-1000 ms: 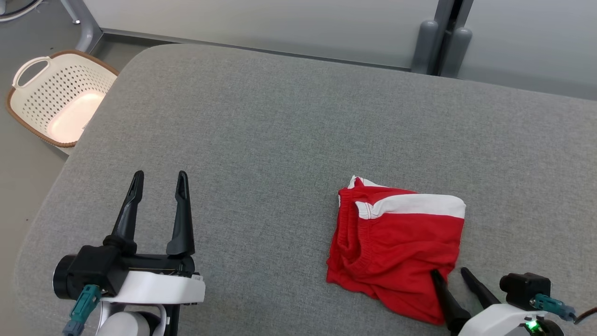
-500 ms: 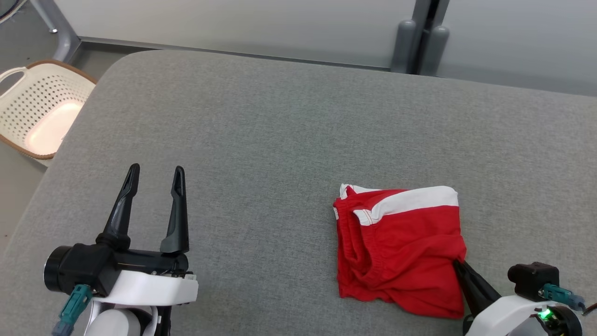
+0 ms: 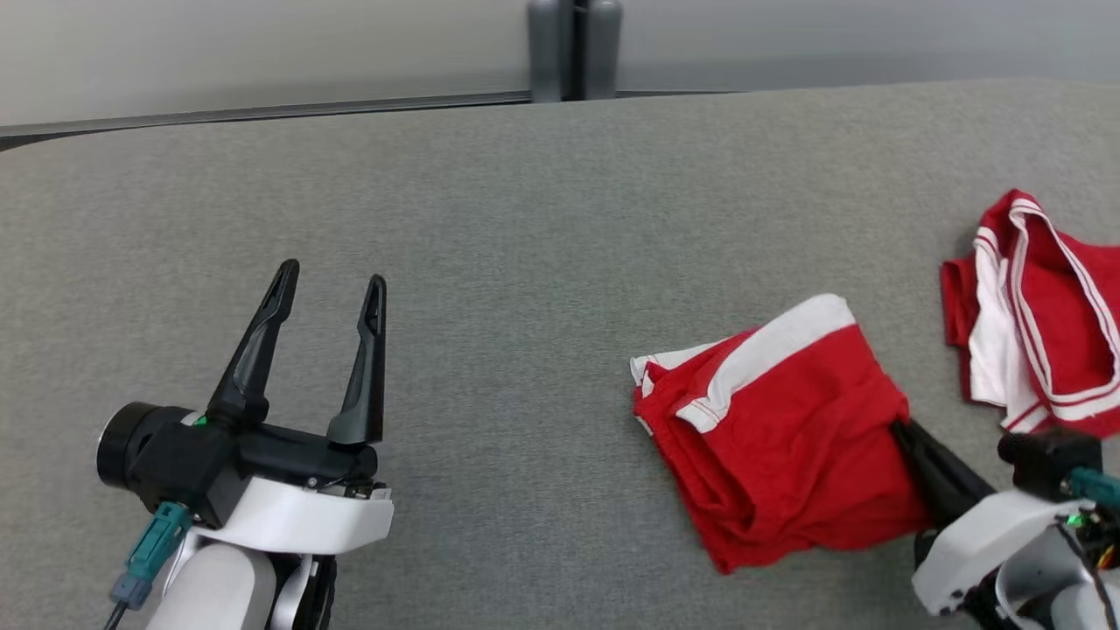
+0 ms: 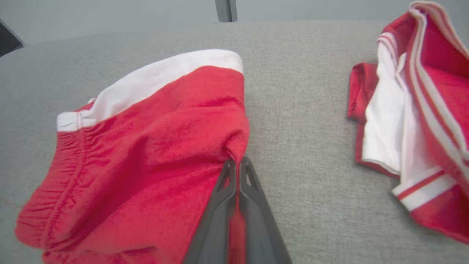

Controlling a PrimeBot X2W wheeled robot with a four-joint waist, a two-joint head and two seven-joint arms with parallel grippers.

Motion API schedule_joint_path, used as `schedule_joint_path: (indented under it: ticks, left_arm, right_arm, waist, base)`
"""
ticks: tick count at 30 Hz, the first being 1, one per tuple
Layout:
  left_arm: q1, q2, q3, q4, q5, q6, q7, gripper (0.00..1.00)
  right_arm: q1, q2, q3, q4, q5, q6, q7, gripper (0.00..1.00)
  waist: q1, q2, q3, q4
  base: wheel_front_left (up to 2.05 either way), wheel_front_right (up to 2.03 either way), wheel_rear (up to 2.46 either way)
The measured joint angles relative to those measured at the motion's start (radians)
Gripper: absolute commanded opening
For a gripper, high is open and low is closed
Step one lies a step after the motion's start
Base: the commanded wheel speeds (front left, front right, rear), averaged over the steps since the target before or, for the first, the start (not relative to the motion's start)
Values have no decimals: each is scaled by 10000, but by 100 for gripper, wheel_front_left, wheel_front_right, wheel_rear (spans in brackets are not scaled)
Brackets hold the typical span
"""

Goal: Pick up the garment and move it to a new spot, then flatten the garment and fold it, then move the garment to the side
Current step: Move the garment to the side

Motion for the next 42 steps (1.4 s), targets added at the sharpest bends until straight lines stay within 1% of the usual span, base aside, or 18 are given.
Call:
schedule_joint_path:
  ticks: [4,9,14,17,23,24,25,26,28,30,34,39,42]
  left_arm:
    - [-432,21,-96,-56,59,-94,92,100]
    - [-820,54,-198,-42,81,-190,196,100]
    - [-1134,203,-211,-184,226,-194,288,100]
    - [-1334,286,-249,-272,267,-236,337,100]
    - [-1475,443,-213,-368,328,-230,430,100]
    - [-1492,464,-211,-366,349,-228,433,100]
    - [-1497,489,-205,-364,353,-226,435,100]
    - [-1496,533,-194,-355,349,-222,458,100]
    - [-1462,554,-171,-313,328,-221,454,100]
    - [-1354,535,-165,-180,209,-192,422,100]
    - [-875,451,-59,125,0,-98,343,100]
    - [-194,343,190,314,-261,176,194,100]
    - [202,232,303,389,-412,355,155,100]
  right_arm:
    - [-1234,-466,94,234,276,8,-176,0]
    - [-2640,-1116,-368,1081,569,6,-569,0]
    - [-3309,-1726,-1866,2268,1127,6,-1124,0]
    - [-3350,-1795,-2596,2982,1708,6,-1384,0]
    - [-3679,-1755,-2832,4103,2337,6,-1831,0]
    - [-3738,-1749,-2801,4251,2420,6,-1941,4]
    - [-3806,-1730,-2746,4372,2522,6,-2048,45]
    - [-3869,-1708,-2604,4548,2621,6,-2266,100]
    - [-3849,-1726,-2462,4596,2604,6,-2690,100]
    - [-3629,-1799,-2305,4533,2303,6,-3267,100]
    - [-2882,-1714,-2284,3969,1707,4,-3935,100]
    - [-1896,-1060,-2353,2173,993,0,-4151,100]
    - [-1267,-568,-2282,978,520,0,-3917,100]
  waist:
    - [0,0,359,-764]
    - [0,0,958,-1444]
    - [0,0,1608,-1753]
    - [0,0,1965,-1819]
    - [0,0,2476,-1880]
    - [0,0,2522,-1891]
    - [0,0,2540,-1910]
    - [1,0,2509,-1944]
    - [0,0,2396,-1973]
    - [0,0,2218,-1996]
    - [0,0,1683,-2007]
    - [0,0,877,-1949]
    - [0,0,418,-1826]
  base:
    - [0,0,0]
    - [0,0,0]
    - [0,0,0]
    - [0,0,0]
    - [0,0,0]
    - [0,0,0]
    - [0,0,0]
    - [0,0,0]
    - [0,0,0]
    - [0,0,0]
    - [0,0,0]
    - [0,0,0]
    - [0,0,0]
